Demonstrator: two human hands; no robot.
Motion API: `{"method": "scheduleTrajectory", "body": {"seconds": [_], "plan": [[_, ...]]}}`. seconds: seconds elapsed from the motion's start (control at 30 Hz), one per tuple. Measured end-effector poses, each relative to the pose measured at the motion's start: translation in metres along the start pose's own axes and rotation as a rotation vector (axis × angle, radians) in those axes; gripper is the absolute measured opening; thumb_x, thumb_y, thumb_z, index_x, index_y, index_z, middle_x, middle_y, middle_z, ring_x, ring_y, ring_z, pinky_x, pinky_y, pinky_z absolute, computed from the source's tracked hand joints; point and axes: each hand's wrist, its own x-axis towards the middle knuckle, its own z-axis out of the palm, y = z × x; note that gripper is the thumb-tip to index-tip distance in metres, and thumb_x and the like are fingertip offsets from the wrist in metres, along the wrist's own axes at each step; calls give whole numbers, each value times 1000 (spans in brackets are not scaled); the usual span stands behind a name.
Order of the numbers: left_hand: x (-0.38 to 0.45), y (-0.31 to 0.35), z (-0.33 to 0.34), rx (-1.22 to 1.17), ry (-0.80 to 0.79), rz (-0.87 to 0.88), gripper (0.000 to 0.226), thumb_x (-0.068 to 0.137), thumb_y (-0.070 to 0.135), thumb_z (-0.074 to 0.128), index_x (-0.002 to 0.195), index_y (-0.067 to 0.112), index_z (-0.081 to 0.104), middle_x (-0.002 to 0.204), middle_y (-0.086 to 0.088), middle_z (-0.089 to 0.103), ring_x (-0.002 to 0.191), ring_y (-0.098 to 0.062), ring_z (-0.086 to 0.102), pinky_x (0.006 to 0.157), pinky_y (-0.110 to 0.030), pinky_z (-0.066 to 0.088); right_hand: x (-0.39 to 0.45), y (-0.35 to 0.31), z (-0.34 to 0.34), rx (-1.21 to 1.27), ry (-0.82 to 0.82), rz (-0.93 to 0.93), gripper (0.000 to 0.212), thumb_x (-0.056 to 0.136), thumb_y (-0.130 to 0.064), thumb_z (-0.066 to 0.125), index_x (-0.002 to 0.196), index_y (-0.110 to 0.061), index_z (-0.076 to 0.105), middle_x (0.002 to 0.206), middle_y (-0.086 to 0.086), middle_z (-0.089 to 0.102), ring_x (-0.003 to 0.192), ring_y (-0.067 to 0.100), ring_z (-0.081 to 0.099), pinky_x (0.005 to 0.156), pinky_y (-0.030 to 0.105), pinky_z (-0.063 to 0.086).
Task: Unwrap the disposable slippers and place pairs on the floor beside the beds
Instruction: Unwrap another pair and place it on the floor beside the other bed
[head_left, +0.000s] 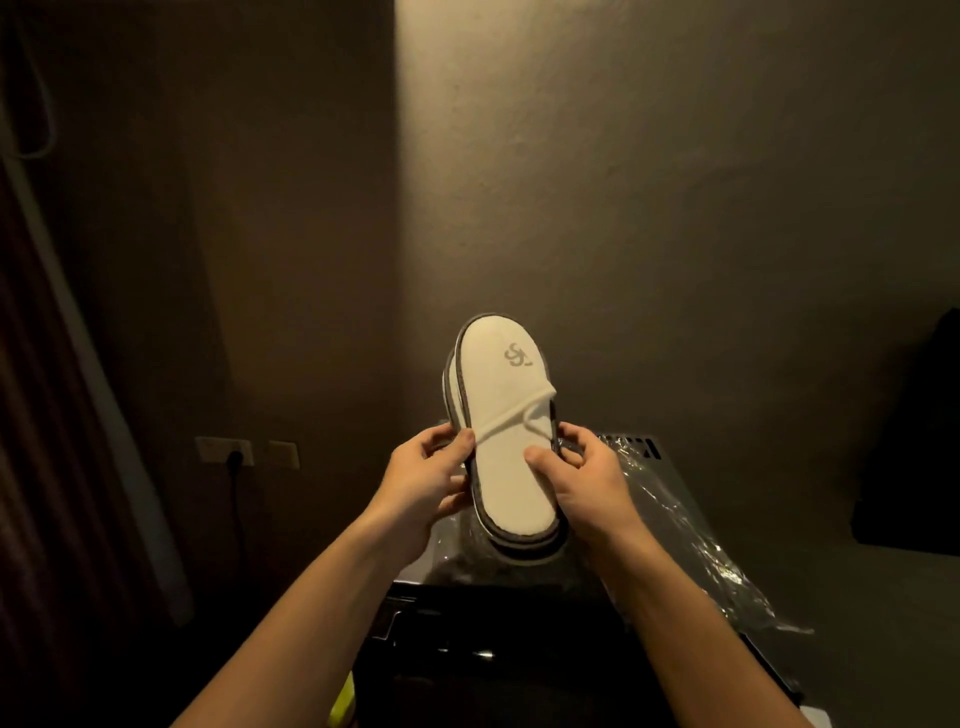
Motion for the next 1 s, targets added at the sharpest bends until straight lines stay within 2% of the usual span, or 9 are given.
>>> {"method": "scheduleTrajectory", "body": {"seconds": [0.13, 0.23, 0.3, 0.37, 0.43, 0.57, 0.63, 0.87, 1.0], "plan": [[-17, -4, -28, -68, 57, 20, 35, 83, 28, 74, 114, 13, 66, 104, -6, 77, 88, -23, 74, 78, -39, 57, -6, 6, 22, -8, -72, 24, 30, 88, -2, 66, 115, -14, 58, 106, 8, 74, 98, 22, 72, 85, 40, 61], [-38, -8, -59, -43, 208, 107, 37, 81, 28, 76, 115, 17, 67, 107, -5, 77, 103, -26, 72, 91, -51, 57, -15, 17, 51, -40, -151, 50, 29, 84, -3, 70, 111, -14, 65, 100, 6, 76, 95, 21, 73, 84, 40, 61], [-60, -6, -87, -28, 332, 184, 25, 85, 24, 72, 110, 19, 68, 102, -2, 78, 98, -20, 73, 80, -44, 61, -22, 25, 80, -52, -251, 74, 25, 83, -4, 72, 106, -14, 68, 94, 3, 78, 91, 19, 73, 79, 35, 61], [-84, -10, -117, -25, 431, 222, 31, 81, 28, 71, 110, 19, 68, 100, -2, 78, 94, -17, 73, 70, -33, 57, -32, 34, 112, -46, -339, 81, 21, 82, -4, 72, 101, -13, 70, 88, 1, 78, 88, 18, 74, 76, 34, 62], [-112, -14, -153, -15, 561, 244, 42, 72, 33, 71, 112, 18, 66, 100, -5, 78, 92, -18, 73, 70, -30, 54, -49, 43, 153, -55, -452, 88, 19, 82, -6, 73, 98, -16, 71, 86, -2, 78, 86, 16, 73, 76, 33, 62], [-177, -19, -227, 35, 800, 252, 51, 66, 36, 76, 113, 17, 66, 109, -10, 75, 106, -22, 70, 94, -42, 56, -100, 61, 235, -30, -633, 120, 17, 84, -5, 74, 96, -17, 72, 89, -1, 78, 84, 11, 74, 76, 32, 62], [-215, -18, -263, 47, 895, 255, 50, 66, 37, 76, 112, 19, 66, 114, -12, 72, 110, -24, 68, 99, -45, 53, -133, 69, 277, -24, -702, 120, 17, 84, -6, 74, 96, -18, 73, 92, 0, 78, 87, 12, 74, 79, 34, 61], [-350, -8, -377, 118, 1141, 269, 39, 89, 22, 70, 127, 16, 60, 121, -2, 69, 107, -23, 69, 94, -50, 57, -255, 66, 412, 22, -926, 72, 14, 85, -10, 73, 97, -19, 71, 95, -2, 76, 94, 13, 71, 85, 38, 60], [-419, -1, -422, 199, 1218, 292, 24, 92, 20, 68, 115, 18, 65, 116, 0, 71, 101, -23, 71, 75, -41, 62, -318, 67, 469, 63, -1034, 49, 16, 87, -13, 72, 100, -20, 70, 98, -3, 75, 94, 11, 70, 81, 34, 61]]}}
